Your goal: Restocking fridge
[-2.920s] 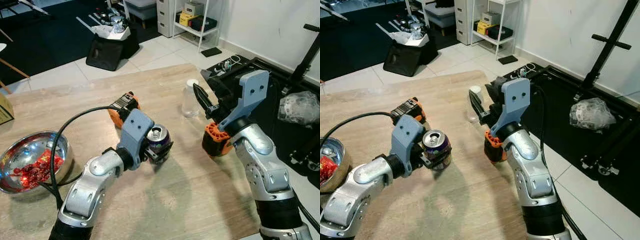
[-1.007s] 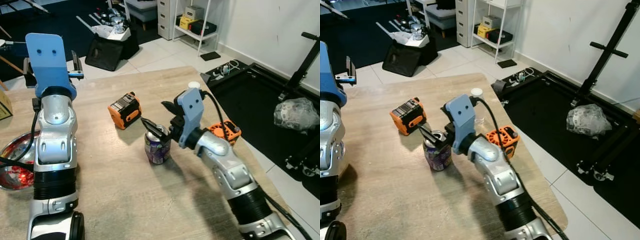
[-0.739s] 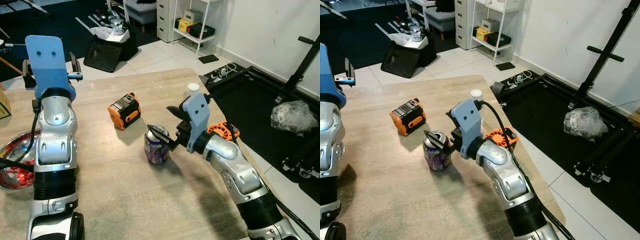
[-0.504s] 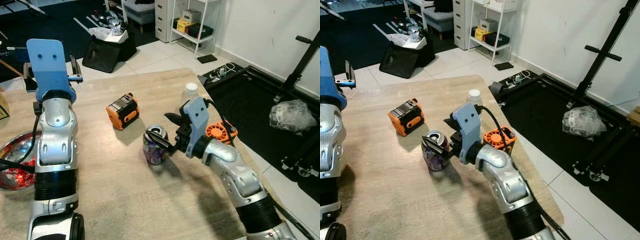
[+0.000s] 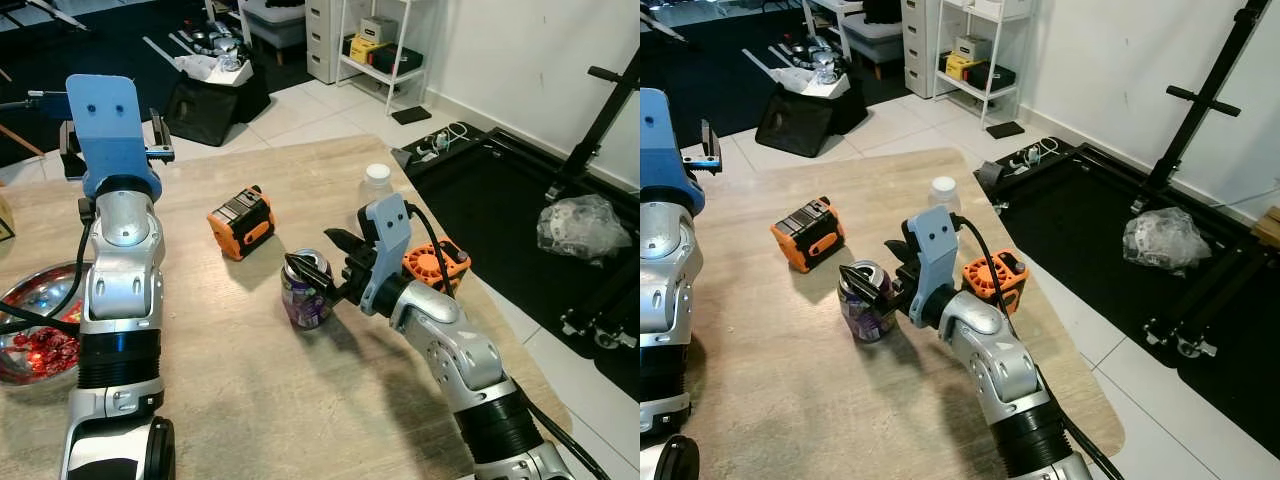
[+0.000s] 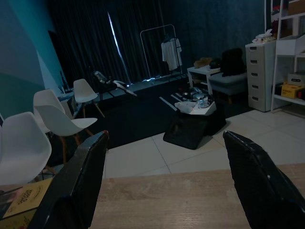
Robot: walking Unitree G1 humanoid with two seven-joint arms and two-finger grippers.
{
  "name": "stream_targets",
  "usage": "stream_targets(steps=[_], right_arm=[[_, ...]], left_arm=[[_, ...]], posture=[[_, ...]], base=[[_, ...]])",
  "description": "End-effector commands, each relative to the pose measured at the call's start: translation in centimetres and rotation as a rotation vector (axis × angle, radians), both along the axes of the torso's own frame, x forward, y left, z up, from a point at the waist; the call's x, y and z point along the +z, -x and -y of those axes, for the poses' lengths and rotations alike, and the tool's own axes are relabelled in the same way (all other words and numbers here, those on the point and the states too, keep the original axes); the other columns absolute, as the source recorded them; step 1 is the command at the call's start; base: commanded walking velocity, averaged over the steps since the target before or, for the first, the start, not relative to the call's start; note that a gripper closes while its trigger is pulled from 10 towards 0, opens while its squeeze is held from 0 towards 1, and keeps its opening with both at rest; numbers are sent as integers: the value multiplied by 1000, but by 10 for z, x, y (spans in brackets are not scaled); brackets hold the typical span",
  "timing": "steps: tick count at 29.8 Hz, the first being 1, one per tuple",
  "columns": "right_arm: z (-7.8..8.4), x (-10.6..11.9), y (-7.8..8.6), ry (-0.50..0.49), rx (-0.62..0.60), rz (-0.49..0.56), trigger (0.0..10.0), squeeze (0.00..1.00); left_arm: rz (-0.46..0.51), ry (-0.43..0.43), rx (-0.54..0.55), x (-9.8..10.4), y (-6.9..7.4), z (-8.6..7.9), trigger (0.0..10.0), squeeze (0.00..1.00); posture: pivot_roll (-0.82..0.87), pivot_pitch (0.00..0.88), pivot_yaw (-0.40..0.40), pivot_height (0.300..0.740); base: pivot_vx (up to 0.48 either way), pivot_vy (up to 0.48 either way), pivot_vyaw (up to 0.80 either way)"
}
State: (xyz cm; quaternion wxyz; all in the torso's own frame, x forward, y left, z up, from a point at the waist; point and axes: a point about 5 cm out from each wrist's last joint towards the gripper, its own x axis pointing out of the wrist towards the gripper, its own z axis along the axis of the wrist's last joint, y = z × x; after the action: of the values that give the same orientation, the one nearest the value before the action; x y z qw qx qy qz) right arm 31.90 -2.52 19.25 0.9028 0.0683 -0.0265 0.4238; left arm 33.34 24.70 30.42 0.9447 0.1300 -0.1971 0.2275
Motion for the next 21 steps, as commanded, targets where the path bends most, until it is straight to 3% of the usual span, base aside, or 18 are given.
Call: stream_targets(steps=[1,21], right_arm=[[-2,-4,0,17,14,-14,10000,0],[-5,-9,-3,65,31,-7,10000,0]], left_arm=[[14,3,9,2,0,-1,10000,0],[42,24,34,8,3,-6,10000,0]], posture=[[-12,140,-18,740],[10,161,-45,740]], base=[[0,0,0],[0,0,0]])
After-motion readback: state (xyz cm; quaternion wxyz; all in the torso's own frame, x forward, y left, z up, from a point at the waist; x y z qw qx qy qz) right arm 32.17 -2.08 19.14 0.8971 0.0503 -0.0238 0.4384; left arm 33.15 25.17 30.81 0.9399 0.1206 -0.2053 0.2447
